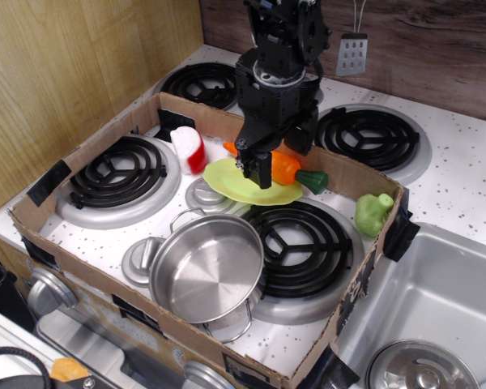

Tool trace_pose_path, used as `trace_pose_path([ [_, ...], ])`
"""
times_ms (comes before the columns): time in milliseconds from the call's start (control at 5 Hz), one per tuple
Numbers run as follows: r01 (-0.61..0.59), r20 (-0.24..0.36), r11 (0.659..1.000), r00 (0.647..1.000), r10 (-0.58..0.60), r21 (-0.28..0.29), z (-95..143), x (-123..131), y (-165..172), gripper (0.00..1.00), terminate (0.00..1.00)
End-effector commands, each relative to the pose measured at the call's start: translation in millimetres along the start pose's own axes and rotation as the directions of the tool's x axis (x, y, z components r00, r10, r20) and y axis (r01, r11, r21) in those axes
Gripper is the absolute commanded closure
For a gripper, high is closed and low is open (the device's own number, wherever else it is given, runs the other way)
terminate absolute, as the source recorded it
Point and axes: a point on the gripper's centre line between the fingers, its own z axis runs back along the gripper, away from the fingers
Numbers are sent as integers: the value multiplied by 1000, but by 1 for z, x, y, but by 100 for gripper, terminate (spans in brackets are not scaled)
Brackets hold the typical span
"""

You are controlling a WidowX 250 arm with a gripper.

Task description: Take carrot off plate

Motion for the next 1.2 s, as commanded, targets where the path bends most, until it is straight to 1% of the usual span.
trace_pose_path([
  [0,-16,10,999,1000,17,-42,2,21,-2,0,0],
  [200,-21,6,998,1000,22,-66,-7,20,-1,0,0],
  [400,-18,-16,999,1000,17,-46,-13,19,-3,0,0],
  [600,6,-51,999,999,-4,31,-15,16,-1,0,0],
  [800,28,-63,998,998,-25,54,-16,14,3,0,0],
  [1000,63,-67,995,996,-58,74,-15,13,4,100,0],
])
